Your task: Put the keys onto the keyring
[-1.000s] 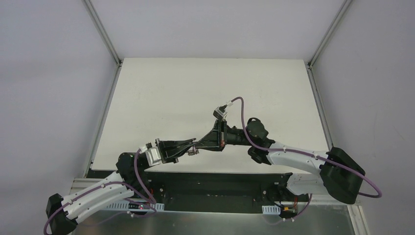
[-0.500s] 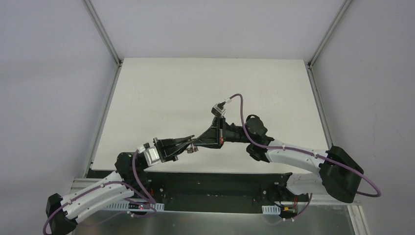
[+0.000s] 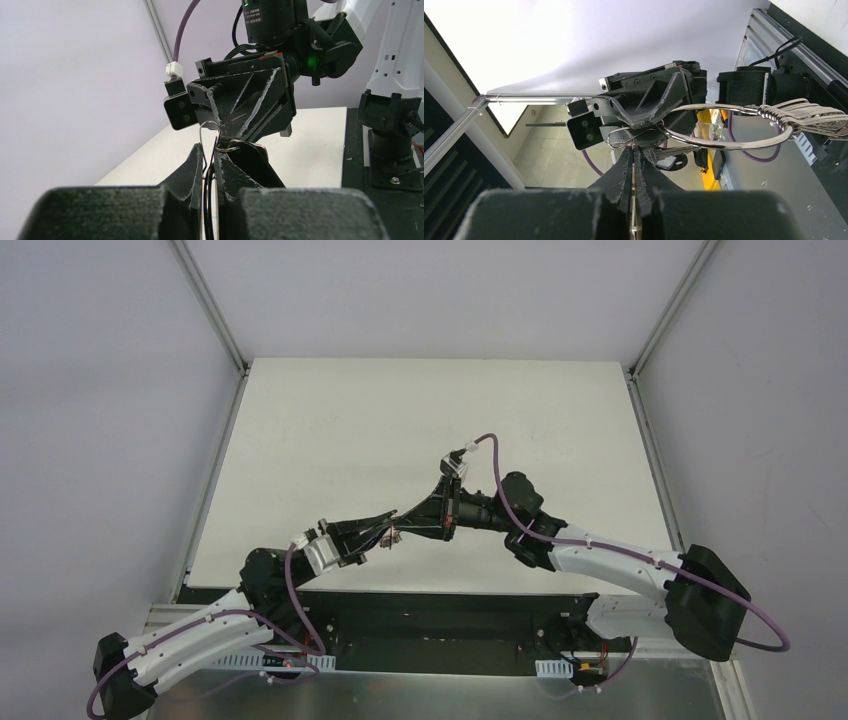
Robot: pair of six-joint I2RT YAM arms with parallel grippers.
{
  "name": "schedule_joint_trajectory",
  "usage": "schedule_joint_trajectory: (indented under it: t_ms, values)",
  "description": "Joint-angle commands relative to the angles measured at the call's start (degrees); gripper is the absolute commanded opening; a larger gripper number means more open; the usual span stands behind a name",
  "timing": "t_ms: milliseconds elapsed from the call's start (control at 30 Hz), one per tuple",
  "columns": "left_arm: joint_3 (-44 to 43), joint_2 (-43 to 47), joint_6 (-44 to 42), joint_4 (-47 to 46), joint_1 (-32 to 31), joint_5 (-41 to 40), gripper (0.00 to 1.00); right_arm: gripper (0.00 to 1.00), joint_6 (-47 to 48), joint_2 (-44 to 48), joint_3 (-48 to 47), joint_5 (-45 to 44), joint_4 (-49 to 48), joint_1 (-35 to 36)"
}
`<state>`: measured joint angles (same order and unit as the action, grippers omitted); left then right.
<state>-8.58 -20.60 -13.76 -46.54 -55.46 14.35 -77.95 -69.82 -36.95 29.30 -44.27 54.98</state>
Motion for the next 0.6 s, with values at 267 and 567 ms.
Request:
schedule_joint_trajectory:
  t_ms: [267,567]
  values:
    - [-2.08,-0.05,1.73,1.54,-3.69,14.13,0.00,0.00,4.97,3.91,-7.99,-12.11,2.94,-6.02]
    - [-2.30,-0.54,1.70,1.88,-3.78,13.44,0.00,0.00,6.43,3.12,-12.93,-9.22,4.99,-6.08]
